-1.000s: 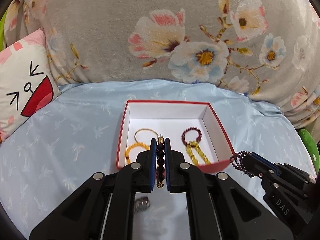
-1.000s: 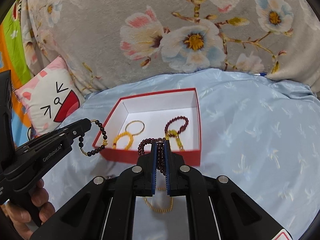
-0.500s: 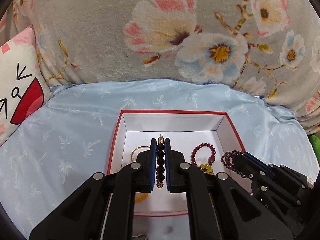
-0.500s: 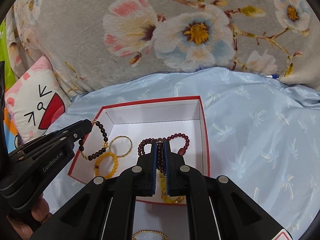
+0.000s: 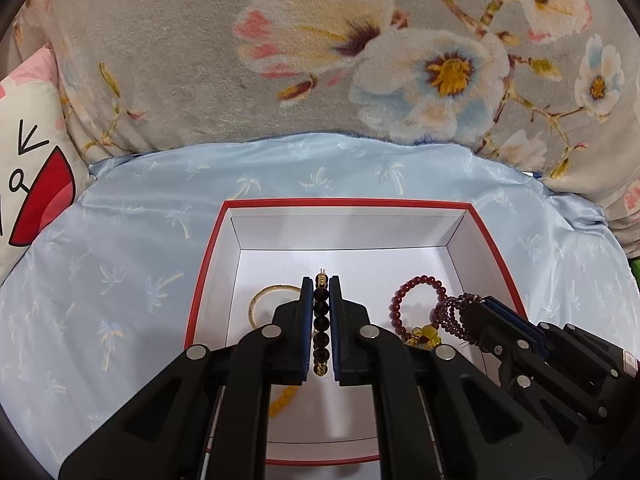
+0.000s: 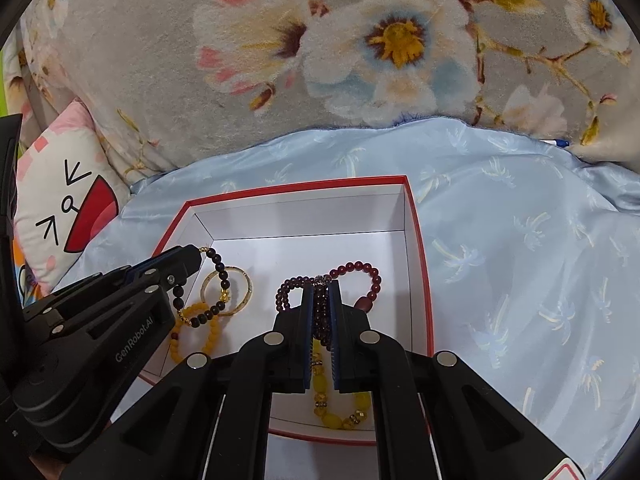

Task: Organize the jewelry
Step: 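Carry the black and garnet bracelets into the red box and open both tools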

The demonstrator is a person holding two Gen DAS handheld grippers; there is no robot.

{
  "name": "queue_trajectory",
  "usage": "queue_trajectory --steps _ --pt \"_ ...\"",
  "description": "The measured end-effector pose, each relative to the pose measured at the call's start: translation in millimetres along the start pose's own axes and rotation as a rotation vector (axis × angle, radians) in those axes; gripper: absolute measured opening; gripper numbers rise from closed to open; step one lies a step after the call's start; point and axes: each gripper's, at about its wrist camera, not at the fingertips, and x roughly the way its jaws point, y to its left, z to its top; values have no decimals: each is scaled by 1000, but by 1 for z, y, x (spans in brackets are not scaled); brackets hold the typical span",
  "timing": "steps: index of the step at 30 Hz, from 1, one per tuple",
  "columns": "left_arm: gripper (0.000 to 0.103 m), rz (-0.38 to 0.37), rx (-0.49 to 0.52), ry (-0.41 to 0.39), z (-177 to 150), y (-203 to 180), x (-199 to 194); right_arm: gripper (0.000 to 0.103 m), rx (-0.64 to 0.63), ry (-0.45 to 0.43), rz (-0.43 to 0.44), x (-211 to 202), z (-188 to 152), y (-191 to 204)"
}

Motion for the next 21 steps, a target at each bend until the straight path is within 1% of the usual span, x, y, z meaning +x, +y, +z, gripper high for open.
queue_trajectory --steps 4,6,7,8,9,10,11,14,21 --pt "8 0 -1 9 0 1 3 7 -14 3 -6 2 -1 3" --pt "8 11 3 10 -1 0 4 9 -23 -1 -8 3 -1 5" --pt "14 19 4 7 -1 -1 3 10 -25 -10 -13 1 -2 6" --pt "21 23 5 4 -2 -1 2 15 -26 -16 -20 0 -2 6" --pt "38 32 2 -3 -2 -1 -1 21 -26 -17 -21 -1 -2 7" --pt "42 42 -3 -14 -3 -1 -4 23 -23 -22 -22 -3 -2 6" --pt "42 46 -3 -21 -3 -1 -6 26 -19 -28 -26 -5 -2 6" --pt "42 34 -5 -23 -2 0 -13 29 -10 -37 -21 -13 -3 4" --pt "42 28 2 -40 -4 -5 -34 29 -17 -61 -27 -37 -6 7"
